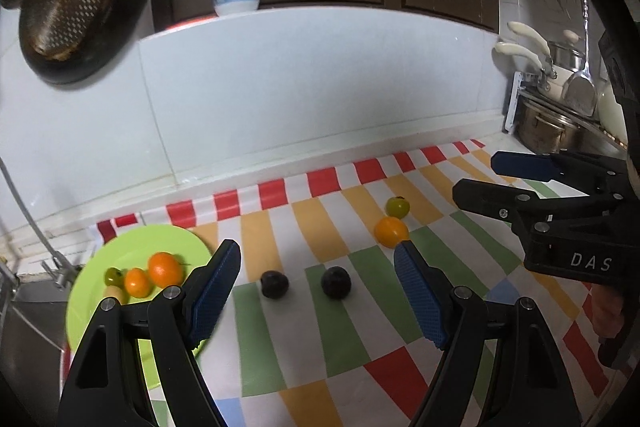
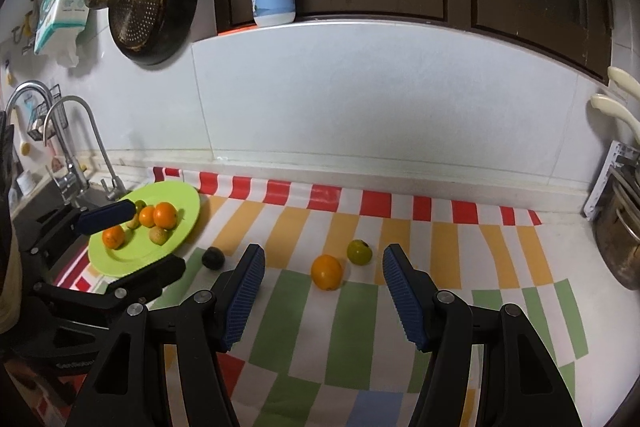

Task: Organize fruits
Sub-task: 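Withdraw both open tools from the plate toward the dark fruits and orange, then grasp a dark round fruit with the left tool while the right tool grasps an orange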

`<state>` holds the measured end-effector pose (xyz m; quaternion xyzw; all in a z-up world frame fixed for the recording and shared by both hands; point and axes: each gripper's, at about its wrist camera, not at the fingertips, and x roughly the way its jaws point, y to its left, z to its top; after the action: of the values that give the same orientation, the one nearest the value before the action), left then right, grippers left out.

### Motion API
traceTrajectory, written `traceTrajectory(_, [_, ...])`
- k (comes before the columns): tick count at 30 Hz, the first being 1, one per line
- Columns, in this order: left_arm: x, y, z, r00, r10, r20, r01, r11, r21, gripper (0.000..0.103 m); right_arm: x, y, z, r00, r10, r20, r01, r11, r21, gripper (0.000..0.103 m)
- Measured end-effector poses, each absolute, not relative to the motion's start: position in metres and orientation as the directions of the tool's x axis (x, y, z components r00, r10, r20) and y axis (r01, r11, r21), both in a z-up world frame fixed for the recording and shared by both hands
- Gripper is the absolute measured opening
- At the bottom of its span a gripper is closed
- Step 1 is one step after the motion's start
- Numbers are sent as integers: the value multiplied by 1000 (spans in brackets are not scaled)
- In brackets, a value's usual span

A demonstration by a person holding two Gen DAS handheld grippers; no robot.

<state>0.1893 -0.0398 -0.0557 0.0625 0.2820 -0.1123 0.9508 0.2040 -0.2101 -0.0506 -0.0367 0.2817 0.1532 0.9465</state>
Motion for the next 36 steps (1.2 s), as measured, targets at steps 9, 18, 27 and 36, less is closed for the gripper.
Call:
traceTrajectory(9, [210,-44,-80,777,-197,-597,277,960,43,76,223,-206,-77,756,283,-591,-347,938,5,62])
traceTrajectory(18, [231,-47,-102,718,-225,-659,323,946,29,64,250,-207,-108,701,292,-651,-360,933,30,62])
traceTrajectory(27, [251,-47,-119,633,-270,-726,341,939,-51,45,274,-204,-127,655,312,-688,-365,928,73,60])
traceTrajectory(36, [264,-48,-132,589,-275,-760,323,942,-90,35,290,-193,-142,631,303,-714,-378,924,59,54])
